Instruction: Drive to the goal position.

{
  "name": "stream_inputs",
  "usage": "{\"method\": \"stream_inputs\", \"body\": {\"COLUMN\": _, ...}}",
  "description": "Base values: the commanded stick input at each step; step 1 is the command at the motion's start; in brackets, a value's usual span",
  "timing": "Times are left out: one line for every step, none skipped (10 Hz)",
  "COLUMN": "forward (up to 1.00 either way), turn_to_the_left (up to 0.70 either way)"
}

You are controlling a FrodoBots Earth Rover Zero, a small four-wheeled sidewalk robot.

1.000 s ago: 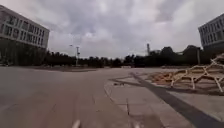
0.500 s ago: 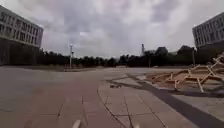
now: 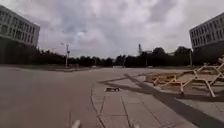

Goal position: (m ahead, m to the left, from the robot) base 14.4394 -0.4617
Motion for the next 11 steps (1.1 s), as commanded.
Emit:
{"method": "stream_inputs", "body": {"forward": 0.85, "turn_to_the_left": 0.0}}
{"method": "stream_inputs", "body": {"forward": 0.85, "turn_to_the_left": 0.0}}
{"method": "stream_inputs", "body": {"forward": 0.85, "turn_to_the_left": 0.0}}
{"method": "stream_inputs", "body": {"forward": 0.85, "turn_to_the_left": 0.0}}
{"method": "stream_inputs", "body": {"forward": 0.85, "turn_to_the_left": 0.0}}
{"method": "stream_inputs", "body": {"forward": 0.85, "turn_to_the_left": 0.0}}
{"method": "stream_inputs", "body": {"forward": 0.85, "turn_to_the_left": 0.0}}
{"method": "stream_inputs", "body": {"forward": 0.85, "turn_to_the_left": 0.0}}
{"method": "stream_inputs", "body": {"forward": 0.85, "turn_to_the_left": 0.0}}
{"method": "stream_inputs", "body": {"forward": 0.85, "turn_to_the_left": 0.0}}
{"method": "stream_inputs", "body": {"forward": 0.85, "turn_to_the_left": 0.0}}
